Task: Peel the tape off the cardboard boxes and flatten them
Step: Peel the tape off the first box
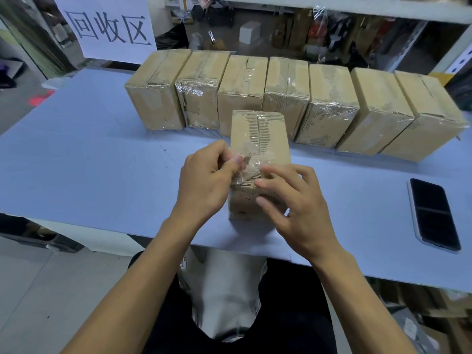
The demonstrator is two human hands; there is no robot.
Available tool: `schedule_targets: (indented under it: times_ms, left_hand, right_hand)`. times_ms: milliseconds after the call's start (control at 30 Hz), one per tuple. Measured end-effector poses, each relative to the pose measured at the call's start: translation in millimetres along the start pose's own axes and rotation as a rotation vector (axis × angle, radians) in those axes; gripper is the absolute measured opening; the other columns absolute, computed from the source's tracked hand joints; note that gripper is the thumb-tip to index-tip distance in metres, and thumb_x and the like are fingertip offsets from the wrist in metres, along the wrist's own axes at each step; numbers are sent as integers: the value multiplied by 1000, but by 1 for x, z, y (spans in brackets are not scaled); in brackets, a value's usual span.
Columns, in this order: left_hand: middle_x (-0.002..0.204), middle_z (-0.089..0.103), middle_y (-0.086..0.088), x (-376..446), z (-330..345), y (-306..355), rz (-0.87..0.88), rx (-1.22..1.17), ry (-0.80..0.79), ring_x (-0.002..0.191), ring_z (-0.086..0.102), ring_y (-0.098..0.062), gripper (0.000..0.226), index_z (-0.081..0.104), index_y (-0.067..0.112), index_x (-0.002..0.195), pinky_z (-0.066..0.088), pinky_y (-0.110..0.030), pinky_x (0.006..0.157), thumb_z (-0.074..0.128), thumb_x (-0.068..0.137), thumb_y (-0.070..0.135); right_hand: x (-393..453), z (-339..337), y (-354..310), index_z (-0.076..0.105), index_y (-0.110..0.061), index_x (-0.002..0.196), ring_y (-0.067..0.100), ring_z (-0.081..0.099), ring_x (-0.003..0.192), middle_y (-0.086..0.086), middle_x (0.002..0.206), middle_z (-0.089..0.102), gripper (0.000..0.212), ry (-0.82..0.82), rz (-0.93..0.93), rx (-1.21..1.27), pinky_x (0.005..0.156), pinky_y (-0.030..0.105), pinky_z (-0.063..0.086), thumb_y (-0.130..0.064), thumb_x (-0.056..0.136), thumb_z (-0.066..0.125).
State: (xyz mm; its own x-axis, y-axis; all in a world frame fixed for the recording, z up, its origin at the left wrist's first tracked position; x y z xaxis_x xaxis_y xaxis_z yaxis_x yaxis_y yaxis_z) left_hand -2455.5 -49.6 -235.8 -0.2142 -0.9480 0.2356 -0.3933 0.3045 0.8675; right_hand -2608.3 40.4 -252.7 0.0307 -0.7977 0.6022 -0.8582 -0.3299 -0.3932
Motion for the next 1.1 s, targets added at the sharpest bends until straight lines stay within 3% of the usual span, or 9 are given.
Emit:
schedule_targets:
  times_ms: [67,200,367,467,600,800,900,967,1100]
  left_hand:
    - [68,70,12,0,0,-4,-49,-81,8,66,61,-12,28,51,25,63,55,-48,71,60,89,29]
    - [66,69,13,1,-2,-14,-137,-261,16,86,71,-29,31,51,12,69,56,-59,79,59,99,11]
    - [79,68,8,-10,1,-1,20,-138,-87,79,63,-2,22,63,10,77,49,-22,70,73,91,23]
    - [104,64,5,-23,4,-3,143,-123,-115,113,63,-13,19,63,14,82,55,-30,88,78,83,25]
    - [123,55,0,-41,8,-13,189,-130,-63,126,55,-22,28,65,14,100,52,-32,99,79,76,17]
    - [101,61,0,-44,-2,-9,182,-34,133,101,62,-8,12,68,9,87,54,-17,81,73,85,-2]
    - [95,63,4,-38,-5,-5,209,112,99,91,62,-6,3,64,11,84,57,-28,78,67,85,10]
    - [89,65,4,-34,-7,-1,234,211,60,85,64,-14,5,62,11,82,57,-39,76,66,84,14]
    - [78,70,2,-14,-17,6,207,285,-58,73,61,-13,16,60,13,77,47,-30,70,72,85,6]
  right_hand:
    - [0,1,-1,74,-16,106,28,54,112,-9,129,68,18,16,-30,-27,81,47,52,-22,93,63]
    - [2,1,1,73,-16,105,26,54,112,-12,125,69,18,29,-31,-33,75,48,52,-21,93,62]
    - [-1,3,1,64,-23,125,24,51,117,-15,124,66,33,-5,22,-49,80,48,50,-23,93,56]
    - [0,5,-5,70,-21,117,29,53,115,-10,125,67,26,2,-44,-138,75,44,48,-19,96,54]
    - [-2,5,-2,71,-22,116,26,53,118,-11,124,67,26,33,6,-142,75,44,48,-21,97,54]
    - [-1,7,-5,74,-24,110,23,54,118,-14,116,70,24,81,92,-62,81,45,47,-29,90,62]
    - [-1,9,-6,75,-23,108,19,55,119,-14,121,70,22,119,108,-44,83,45,46,-29,89,65]
    - [-2,9,-3,75,-23,108,18,55,120,-14,122,70,22,120,106,-31,86,44,44,-29,90,63]
    - [0,11,0,76,-22,109,16,56,122,-13,122,70,25,93,107,8,91,35,38,-31,90,62]
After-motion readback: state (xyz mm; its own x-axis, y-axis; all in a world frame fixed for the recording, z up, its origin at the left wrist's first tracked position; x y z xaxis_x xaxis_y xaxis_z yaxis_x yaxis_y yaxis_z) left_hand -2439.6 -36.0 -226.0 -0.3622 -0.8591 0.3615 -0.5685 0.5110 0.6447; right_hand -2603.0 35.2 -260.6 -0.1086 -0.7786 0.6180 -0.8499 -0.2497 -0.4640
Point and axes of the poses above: each hand's wrist, its own x-axis towards the middle knuckle, its own z-axis out of the palm, y = z × x, the point moved 7 cm from there along x, towards the middle knuckle
